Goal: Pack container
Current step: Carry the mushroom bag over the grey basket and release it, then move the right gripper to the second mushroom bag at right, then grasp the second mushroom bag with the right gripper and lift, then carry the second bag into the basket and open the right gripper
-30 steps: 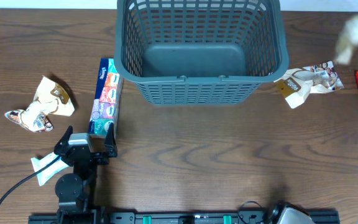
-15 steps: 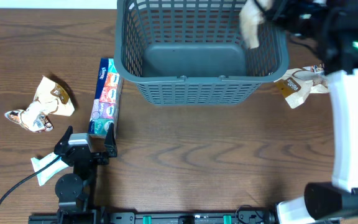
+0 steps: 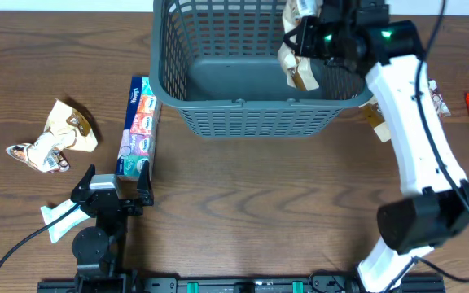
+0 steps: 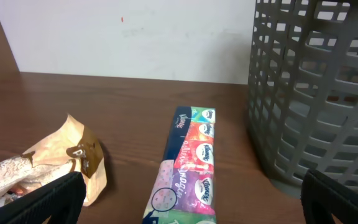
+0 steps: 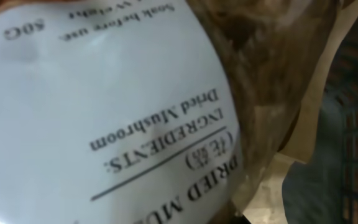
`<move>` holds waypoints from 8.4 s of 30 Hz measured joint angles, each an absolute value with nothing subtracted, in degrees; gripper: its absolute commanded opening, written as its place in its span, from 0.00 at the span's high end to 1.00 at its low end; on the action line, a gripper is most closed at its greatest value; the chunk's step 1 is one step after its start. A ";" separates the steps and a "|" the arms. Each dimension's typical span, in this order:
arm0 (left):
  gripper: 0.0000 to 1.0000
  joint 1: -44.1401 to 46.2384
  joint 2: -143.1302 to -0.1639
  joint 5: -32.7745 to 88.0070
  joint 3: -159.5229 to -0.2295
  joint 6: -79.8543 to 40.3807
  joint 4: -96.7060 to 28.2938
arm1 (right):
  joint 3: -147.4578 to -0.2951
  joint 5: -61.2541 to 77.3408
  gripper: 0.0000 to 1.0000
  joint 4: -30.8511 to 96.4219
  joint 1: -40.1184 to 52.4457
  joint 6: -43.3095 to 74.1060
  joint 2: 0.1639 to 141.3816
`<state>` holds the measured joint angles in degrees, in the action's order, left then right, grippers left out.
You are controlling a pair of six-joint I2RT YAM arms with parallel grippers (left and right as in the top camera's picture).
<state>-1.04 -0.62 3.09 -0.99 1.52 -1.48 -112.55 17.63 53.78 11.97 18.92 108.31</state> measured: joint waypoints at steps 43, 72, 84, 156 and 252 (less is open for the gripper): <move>0.02 -1.04 -0.62 3.09 -0.99 1.52 -1.48 | -117.75 8.23 0.31 66.63 14.76 13.17 121.03; 0.01 -1.04 -0.62 3.09 -0.99 1.52 -1.50 | -166.10 -11.88 0.01 97.06 -7.84 38.48 118.48; 0.01 -1.04 -0.62 3.09 -0.99 1.52 -1.50 | -143.31 -14.81 0.01 93.82 -15.35 56.84 118.48; 0.01 -1.04 -0.62 3.09 -0.99 1.52 -1.50 | -86.87 -1.89 0.01 39.18 -19.81 49.10 122.30; 0.01 -1.04 -0.62 3.09 -0.99 1.52 -1.50 | -97.32 12.08 0.54 43.09 13.93 24.82 112.99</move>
